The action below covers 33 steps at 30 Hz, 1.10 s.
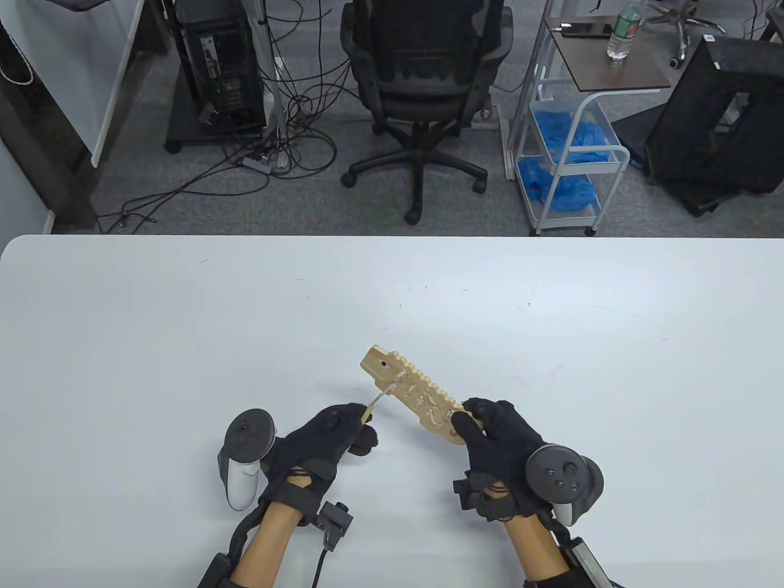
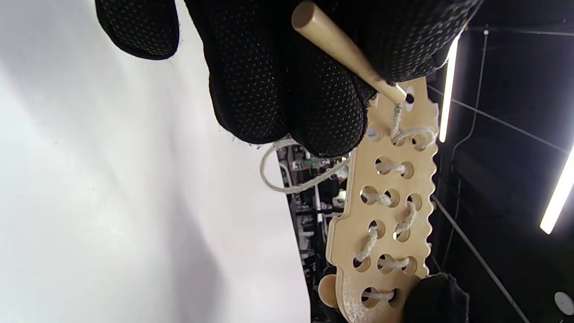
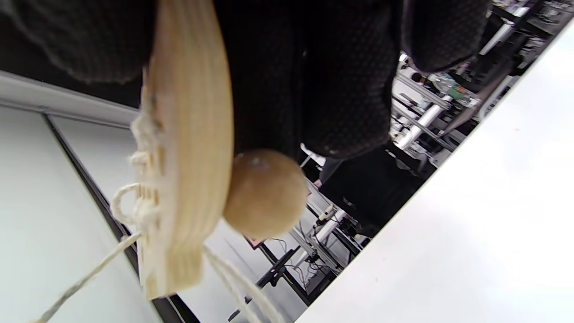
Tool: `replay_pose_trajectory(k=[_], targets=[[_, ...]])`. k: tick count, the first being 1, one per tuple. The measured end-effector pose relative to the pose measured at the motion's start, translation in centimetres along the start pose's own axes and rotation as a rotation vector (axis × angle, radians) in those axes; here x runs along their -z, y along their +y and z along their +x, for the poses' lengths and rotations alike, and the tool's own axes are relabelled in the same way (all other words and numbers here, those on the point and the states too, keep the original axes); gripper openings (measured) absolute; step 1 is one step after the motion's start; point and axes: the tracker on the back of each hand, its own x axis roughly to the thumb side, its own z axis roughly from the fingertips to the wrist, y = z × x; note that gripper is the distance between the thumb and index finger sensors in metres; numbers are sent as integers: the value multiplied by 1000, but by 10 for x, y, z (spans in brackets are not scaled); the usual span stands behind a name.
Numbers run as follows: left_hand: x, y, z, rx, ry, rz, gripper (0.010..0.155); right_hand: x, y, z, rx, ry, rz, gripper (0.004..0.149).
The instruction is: Remove rope from all holes on crocodile lacing toy
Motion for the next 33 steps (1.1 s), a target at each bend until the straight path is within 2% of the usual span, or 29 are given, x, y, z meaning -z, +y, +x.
replay_pose_trajectory(k=[4,12,25,28,33], targets=[[-1,7,2,50,-7,47,45,3,-4,-8,16,71,-14,44],[-2,23,0,46,-1,125,50,5,-8,-18,81,166,-37,44],[-4,47,-8,92,79,228,74,5,-8,-24,113,205,-43,44],[-6,54,-10,86,101,263,70,4,-8,-28,142,236,-48,44],[-12,63,-14,129,140,379,58,2,-9,-37,233,335,-78,44]])
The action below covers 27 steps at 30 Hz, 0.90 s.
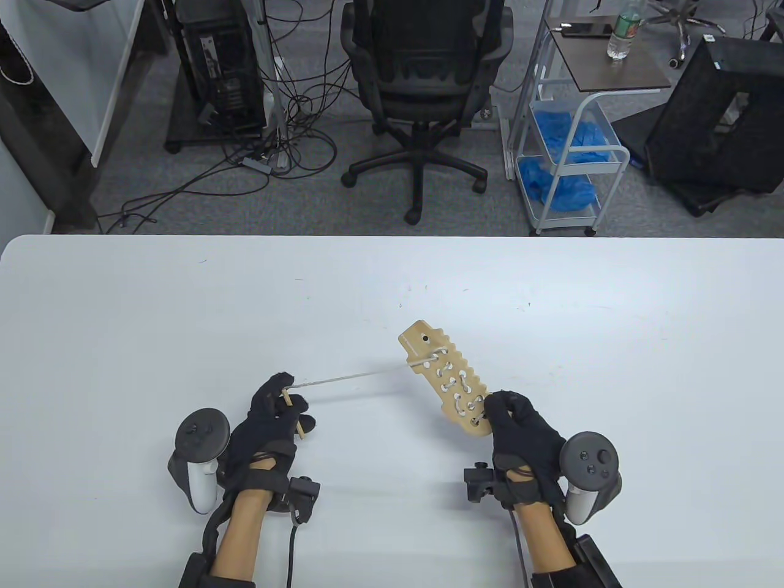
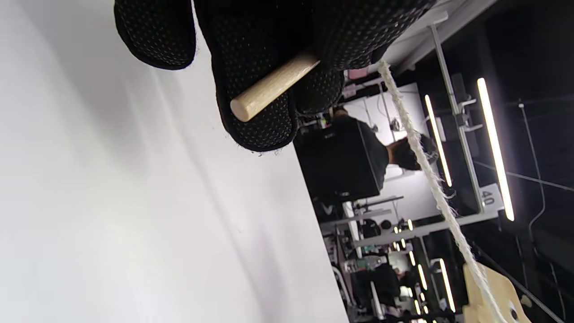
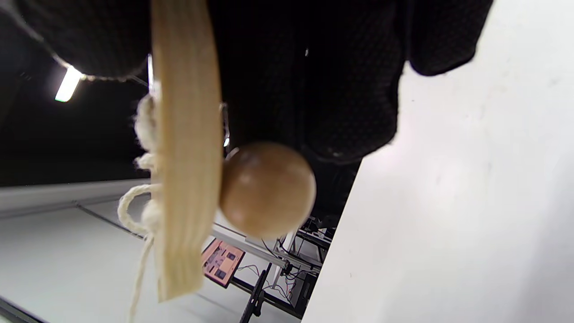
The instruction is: Remove rope from all holes on crocodile lacing toy
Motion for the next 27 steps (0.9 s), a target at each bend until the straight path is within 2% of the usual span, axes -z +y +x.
replay_pose_trajectory(k=[6,10,14,18,27], targets=[[0,11,-5,-45,6,78,50,0,-5,-20,231,237,-46,45],[0,16,-8,-66,15,110,48,-1,-8,-26,300,303,-65,44],[0,20,-9,-65,6,139,47,-1,-6,-24,280,295,-62,44],[-3,21,-1,-12,-56,177,45,-4,0,-22,257,278,-25,45],[-14,-3,25,58,-229,118,42,-16,25,-14,139,181,107,45]])
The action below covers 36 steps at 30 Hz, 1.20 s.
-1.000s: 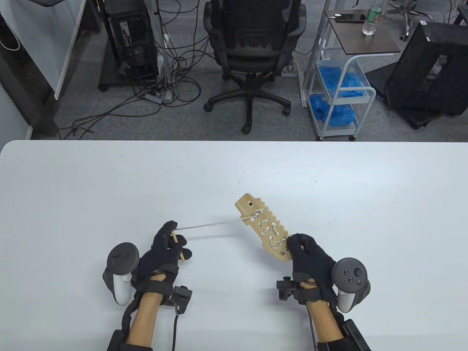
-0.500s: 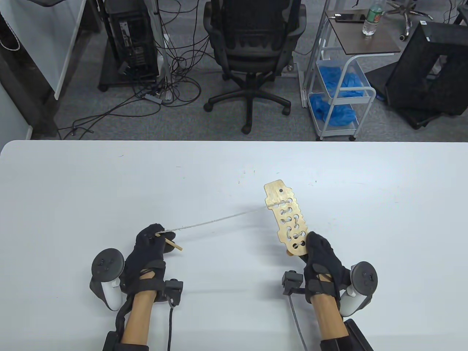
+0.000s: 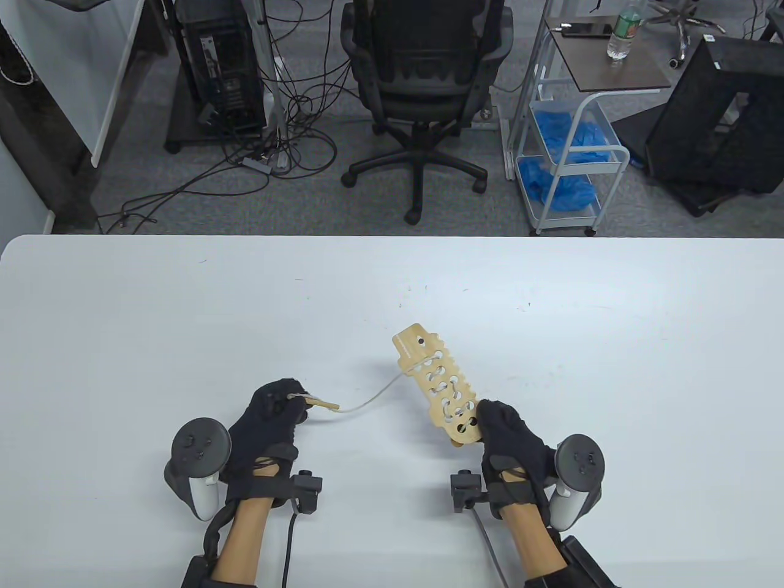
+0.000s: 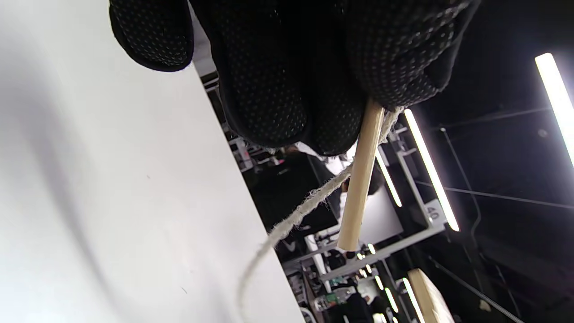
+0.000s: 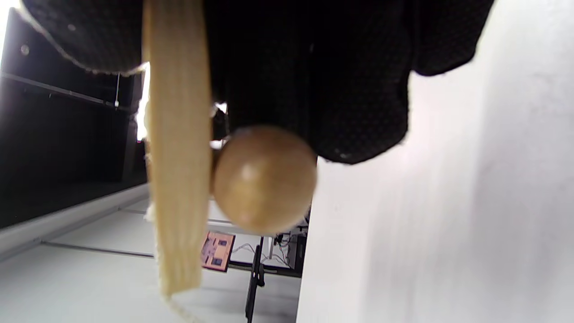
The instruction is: Remove rope from all holes on crocodile lacing toy
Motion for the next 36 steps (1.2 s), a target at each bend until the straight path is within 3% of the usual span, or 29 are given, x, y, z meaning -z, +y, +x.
replay_pose_trajectory(k=[5,15,30,36], targets=[[-6,-14,16,16,-105,-50,41,-6,14,0,-74,-55,61,45],[-14,-22,34,141,-215,-47,40,-12,30,0,-199,-137,137,45],[-18,-23,42,282,-260,0,39,-18,38,9,-335,-263,188,45],[-24,-26,52,435,-355,54,38,-19,39,11,-339,-272,199,45]])
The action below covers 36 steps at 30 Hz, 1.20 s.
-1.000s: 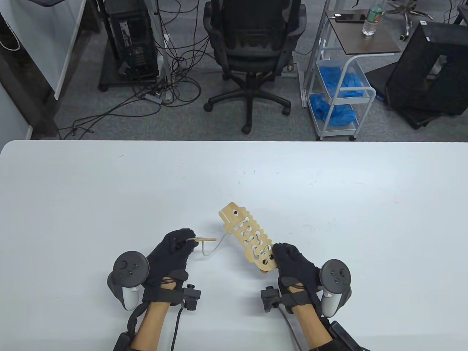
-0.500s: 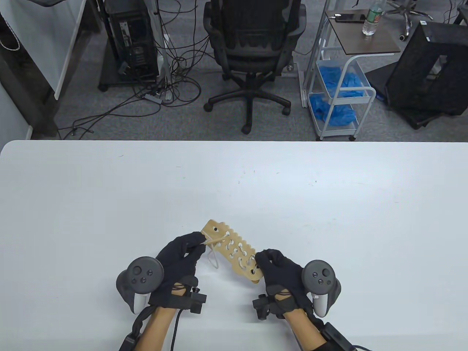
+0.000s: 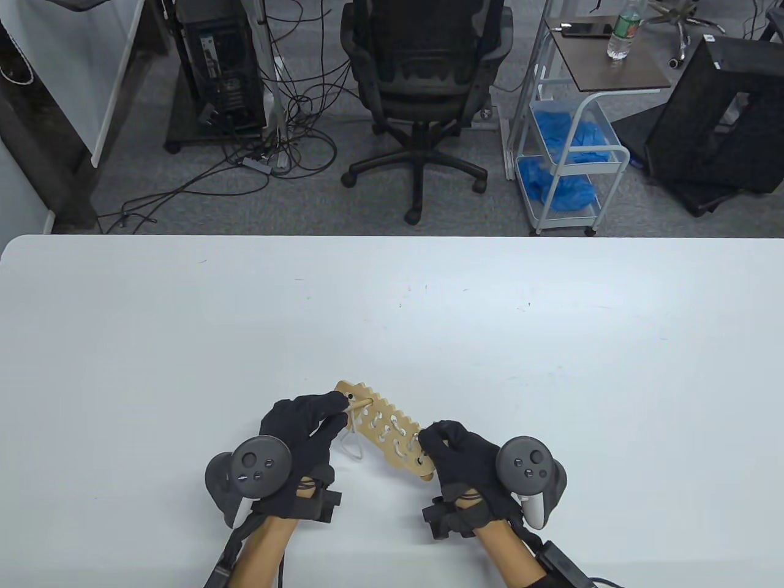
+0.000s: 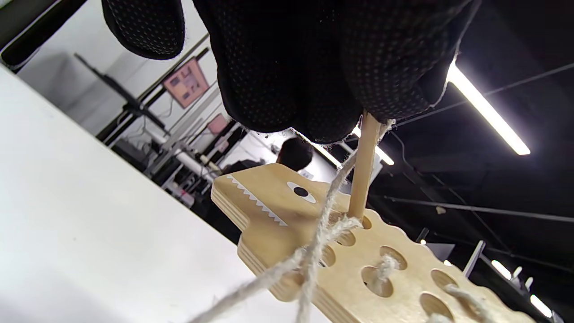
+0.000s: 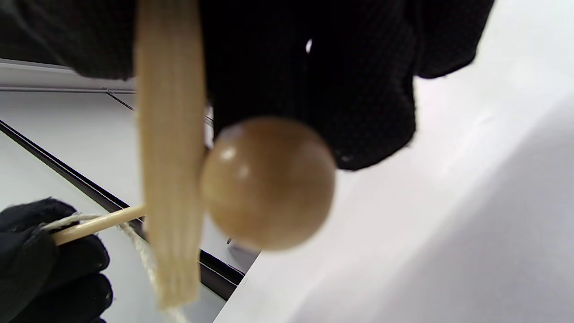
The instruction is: Remove rope from all holes on crocodile lacing toy
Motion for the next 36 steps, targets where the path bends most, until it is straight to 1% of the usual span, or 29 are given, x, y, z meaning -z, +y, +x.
replay_pose_trajectory(k=[3,6,11,16,21,25,27,30,31,32,36], targets=[[0,-3,6,68,-54,-19,39,0,0,0,9,2,6,45],[-1,-7,8,110,-77,-34,40,1,0,-1,23,5,12,45],[-1,-8,8,123,-89,-37,40,1,1,1,35,-5,29,45],[-2,-7,10,142,-100,-39,40,1,6,2,54,-16,69,45],[-3,-12,16,188,-125,-41,40,0,10,4,65,-45,103,46],[-3,-14,18,205,-142,-40,40,1,8,5,58,-51,101,46],[-3,-12,17,181,-142,-43,41,2,7,5,80,-45,96,46],[-2,-7,12,58,-105,-22,52,2,4,3,127,-28,80,45],[-1,-4,8,10,-72,-2,56,2,2,2,153,-14,66,46],[-1,-2,5,-21,-51,6,57,3,2,1,173,-4,61,46],[1,2,-15,-174,63,28,58,4,-4,0,256,21,43,46]])
